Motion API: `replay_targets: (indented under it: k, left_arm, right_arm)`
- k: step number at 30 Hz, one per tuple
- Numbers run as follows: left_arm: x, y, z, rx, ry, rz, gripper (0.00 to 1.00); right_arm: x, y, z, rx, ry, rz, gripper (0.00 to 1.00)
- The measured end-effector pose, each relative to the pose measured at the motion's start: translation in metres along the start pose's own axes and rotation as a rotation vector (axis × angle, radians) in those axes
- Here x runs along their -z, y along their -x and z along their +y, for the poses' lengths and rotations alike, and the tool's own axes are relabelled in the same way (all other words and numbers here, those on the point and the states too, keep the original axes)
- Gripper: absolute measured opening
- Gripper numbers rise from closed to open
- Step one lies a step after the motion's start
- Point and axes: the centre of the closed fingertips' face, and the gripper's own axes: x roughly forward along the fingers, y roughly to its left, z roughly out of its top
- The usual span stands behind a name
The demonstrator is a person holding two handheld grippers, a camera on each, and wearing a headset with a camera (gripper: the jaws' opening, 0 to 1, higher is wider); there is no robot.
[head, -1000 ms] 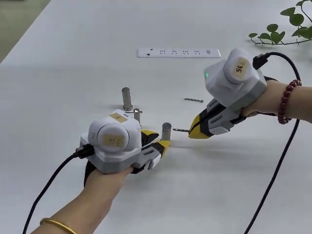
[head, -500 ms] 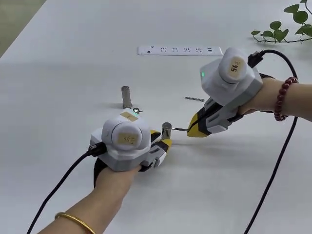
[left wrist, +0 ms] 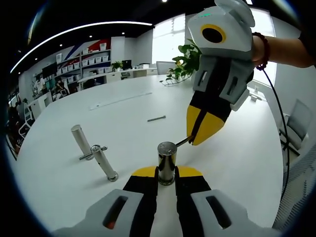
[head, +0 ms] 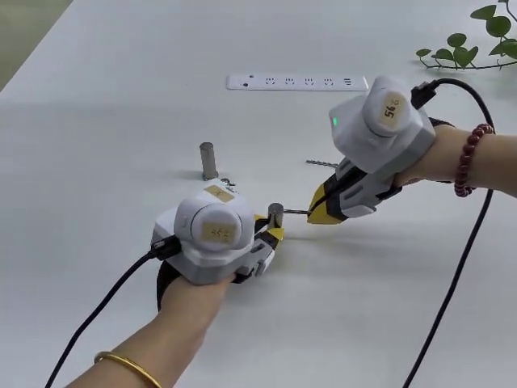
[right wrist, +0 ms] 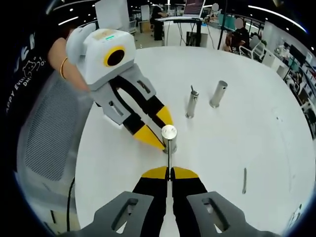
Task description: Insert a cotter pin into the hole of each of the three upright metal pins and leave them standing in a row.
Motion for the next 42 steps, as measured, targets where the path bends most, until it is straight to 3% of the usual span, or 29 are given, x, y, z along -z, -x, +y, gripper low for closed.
replay_targets:
  k: [5, 9, 20, 27, 31, 35, 42]
  left_arm:
    - [0.000, 0.000, 0.000, 0.019, -0.015, 0.003, 0.10]
    - [0.001, 0.001, -0.001, 0.031, -0.065, 0.005, 0.10]
    - [0.001, 0.001, -0.001, 0.032, -0.062, 0.004, 0.10]
    - [0.001, 0.001, -0.001, 0.021, -0.062, 0.001, 0.10]
    - [0.001, 0.001, -0.001, 0.022, -0.064, 0.001, 0.10]
    - [0.001, 0.001, -0.001, 0.021, -0.068, 0.002, 0.10]
    - [0.001, 0.001, -0.001, 0.018, -0.064, 0.000, 0.10]
  right_arm:
    - [-0.004, -0.002, 0.000, -0.001, 0.018, 0.002, 0.00]
    - [-0.008, -0.004, 0.000, 0.000, 0.044, 0.000, 0.00]
    - [-0.018, -0.010, -0.001, 0.003, 0.072, -0.008, 0.00]
    - [-0.020, -0.013, -0.006, 0.006, 0.034, -0.030, 0.00]
    - [-0.025, -0.013, -0.006, 0.011, -0.030, -0.076, 0.02]
    - [-0.022, -0.010, -0.009, 0.033, -0.054, -0.067, 0.11]
    - [-0.015, 0.000, -0.004, 0.049, -0.081, -0.065, 0.08]
